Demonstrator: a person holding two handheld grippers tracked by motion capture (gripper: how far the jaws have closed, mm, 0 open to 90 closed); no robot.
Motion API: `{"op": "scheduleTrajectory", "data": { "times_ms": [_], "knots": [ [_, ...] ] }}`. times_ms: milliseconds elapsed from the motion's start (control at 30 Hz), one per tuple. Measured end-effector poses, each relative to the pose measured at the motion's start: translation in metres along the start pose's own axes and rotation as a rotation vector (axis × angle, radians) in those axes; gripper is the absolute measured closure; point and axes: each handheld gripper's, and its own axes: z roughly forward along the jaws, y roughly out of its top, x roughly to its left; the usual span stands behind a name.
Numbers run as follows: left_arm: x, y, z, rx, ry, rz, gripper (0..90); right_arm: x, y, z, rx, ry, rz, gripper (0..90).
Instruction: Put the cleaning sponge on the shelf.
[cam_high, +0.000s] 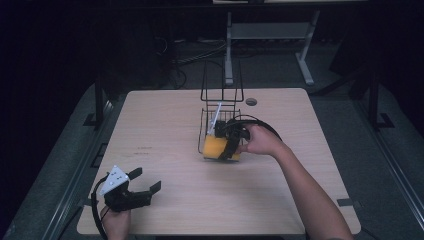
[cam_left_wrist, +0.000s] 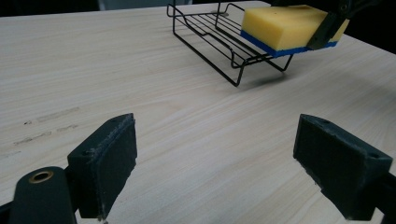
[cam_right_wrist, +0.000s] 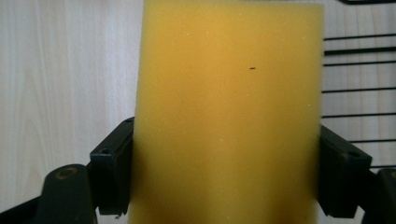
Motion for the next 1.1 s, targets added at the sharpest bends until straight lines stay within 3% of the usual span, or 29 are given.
{"op": "scheduleTrajectory", "data": {
  "times_ms": [67,300,1100],
  "knots": [
    [0.0,0.0,0.0,-0.002,0.0,-0.001,12.8,-0.002,0.002,0.002,0.027,-0.017,-0.014,21.6],
    [0.001,0.0,0.0,-0.005,-0.001,-0.002,12.8,-0.005,0.008,0.004,0.036,-0.022,-0.022,21.6],
    [0.001,0.0,0.001,0.002,-0.006,0.003,12.8,-0.032,-0.006,0.011,0.005,0.006,0.045,21.6]
  ]
}}
